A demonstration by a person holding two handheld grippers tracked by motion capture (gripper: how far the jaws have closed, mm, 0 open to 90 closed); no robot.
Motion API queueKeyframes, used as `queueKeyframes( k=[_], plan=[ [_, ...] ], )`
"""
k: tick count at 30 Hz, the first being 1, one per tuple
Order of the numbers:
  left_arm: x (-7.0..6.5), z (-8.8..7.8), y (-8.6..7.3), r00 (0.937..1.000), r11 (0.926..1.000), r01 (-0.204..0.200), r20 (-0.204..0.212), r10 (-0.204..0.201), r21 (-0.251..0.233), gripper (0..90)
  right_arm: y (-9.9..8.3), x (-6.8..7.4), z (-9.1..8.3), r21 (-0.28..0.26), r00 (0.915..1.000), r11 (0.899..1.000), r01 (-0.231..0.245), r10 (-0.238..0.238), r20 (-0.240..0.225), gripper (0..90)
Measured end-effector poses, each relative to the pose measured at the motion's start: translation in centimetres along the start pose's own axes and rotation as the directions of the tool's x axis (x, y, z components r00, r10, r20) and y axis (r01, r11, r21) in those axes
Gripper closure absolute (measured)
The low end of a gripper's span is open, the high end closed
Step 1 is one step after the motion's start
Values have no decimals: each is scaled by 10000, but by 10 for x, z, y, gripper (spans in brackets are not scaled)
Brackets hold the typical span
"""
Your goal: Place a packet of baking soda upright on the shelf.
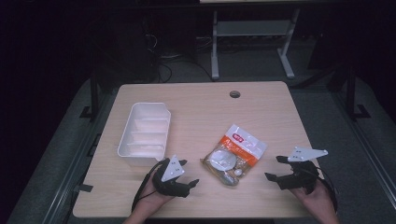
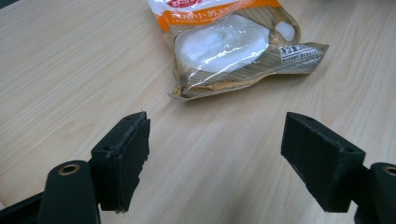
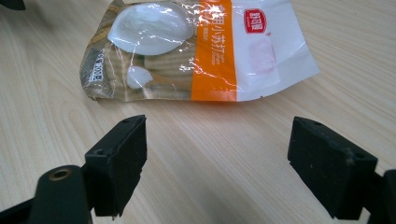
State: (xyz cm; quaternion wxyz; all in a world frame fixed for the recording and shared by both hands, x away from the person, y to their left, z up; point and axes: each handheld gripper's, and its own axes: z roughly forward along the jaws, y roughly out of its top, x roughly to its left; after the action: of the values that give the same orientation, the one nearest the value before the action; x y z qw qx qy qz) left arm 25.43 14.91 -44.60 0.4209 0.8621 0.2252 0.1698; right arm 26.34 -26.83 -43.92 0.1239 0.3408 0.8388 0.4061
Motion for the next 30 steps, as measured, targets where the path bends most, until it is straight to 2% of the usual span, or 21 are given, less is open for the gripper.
queueKeyframes(
  k=[7, 10, 16, 20, 25, 27, 30],
  plan=[
    [1, 2, 5, 10000, 10000, -24, 44, 24, -50, 337, 0, 0, 0, -129, 9997, 9996, -242, 242, -50, 185],
    [4, 6, 12, 9997, 9999, -128, 217, 129, -46, 435, 1, -2, 0, -179, 9986, 9985, -525, 524, -73, 181],
    [6, 20, 32, 9971, 9995, -247, 727, 233, 189, 619, 7, -10, 3, -44, 9951, 9953, -966, 967, 205, 174],
    [5, 39, 48, 9950, 9974, -522, 883, 476, 502, 705, 15, -17, 6, -128, 9929, 9931, -1163, 1166, 234, 174],
    [11, 63, 60, 9909, 9924, -523, 1296, 377, 1113, 810, 27, -27, 15, -49, 9895, 9904, -1385, 1385, 416, 177],
    [13, 69, 62, 9911, 9913, -479, 1292, 320, 1223, 836, 32, -32, 20, 37, 9878, 9886, -1506, 1504, 411, 178],
    [16, 79, 64, 9909, 9841, -433, 1327, 203, 1725, 851, 36, -42, 29, 176, 9814, 9817, -1895, 1888, 353, 195]
  ],
)
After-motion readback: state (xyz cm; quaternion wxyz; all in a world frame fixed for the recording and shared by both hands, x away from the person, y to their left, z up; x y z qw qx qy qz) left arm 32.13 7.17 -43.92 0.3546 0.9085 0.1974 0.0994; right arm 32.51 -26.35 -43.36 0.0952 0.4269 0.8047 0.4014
